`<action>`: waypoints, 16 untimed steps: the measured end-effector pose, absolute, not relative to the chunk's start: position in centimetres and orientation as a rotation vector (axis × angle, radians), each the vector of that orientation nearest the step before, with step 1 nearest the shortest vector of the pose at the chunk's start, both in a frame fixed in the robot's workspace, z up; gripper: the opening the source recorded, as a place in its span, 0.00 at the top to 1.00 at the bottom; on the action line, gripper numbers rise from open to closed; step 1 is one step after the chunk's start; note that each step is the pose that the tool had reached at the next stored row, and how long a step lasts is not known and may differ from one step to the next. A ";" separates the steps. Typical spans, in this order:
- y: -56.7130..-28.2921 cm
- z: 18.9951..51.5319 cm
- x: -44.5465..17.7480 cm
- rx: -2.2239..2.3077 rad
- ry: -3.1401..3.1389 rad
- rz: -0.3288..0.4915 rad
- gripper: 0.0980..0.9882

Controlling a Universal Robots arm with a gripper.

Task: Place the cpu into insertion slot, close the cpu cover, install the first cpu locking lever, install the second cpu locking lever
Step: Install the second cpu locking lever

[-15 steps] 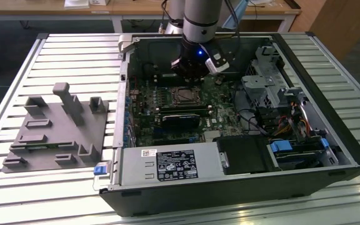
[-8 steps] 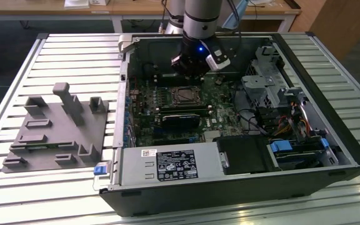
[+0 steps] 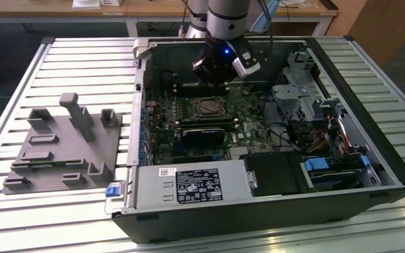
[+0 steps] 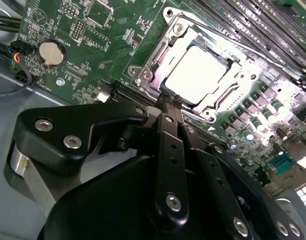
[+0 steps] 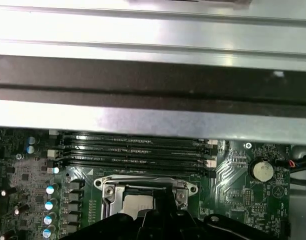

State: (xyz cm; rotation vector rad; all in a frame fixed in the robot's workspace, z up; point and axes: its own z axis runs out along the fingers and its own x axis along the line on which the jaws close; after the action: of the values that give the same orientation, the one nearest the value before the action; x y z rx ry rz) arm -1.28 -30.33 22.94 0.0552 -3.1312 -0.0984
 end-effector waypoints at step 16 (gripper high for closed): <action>-34.3 22.9 -1.3 0.055 -3.129 -0.099 0.99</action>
State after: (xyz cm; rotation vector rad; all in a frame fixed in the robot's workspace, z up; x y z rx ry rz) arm -1.27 -34.30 22.94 0.0550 -3.1289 -0.0986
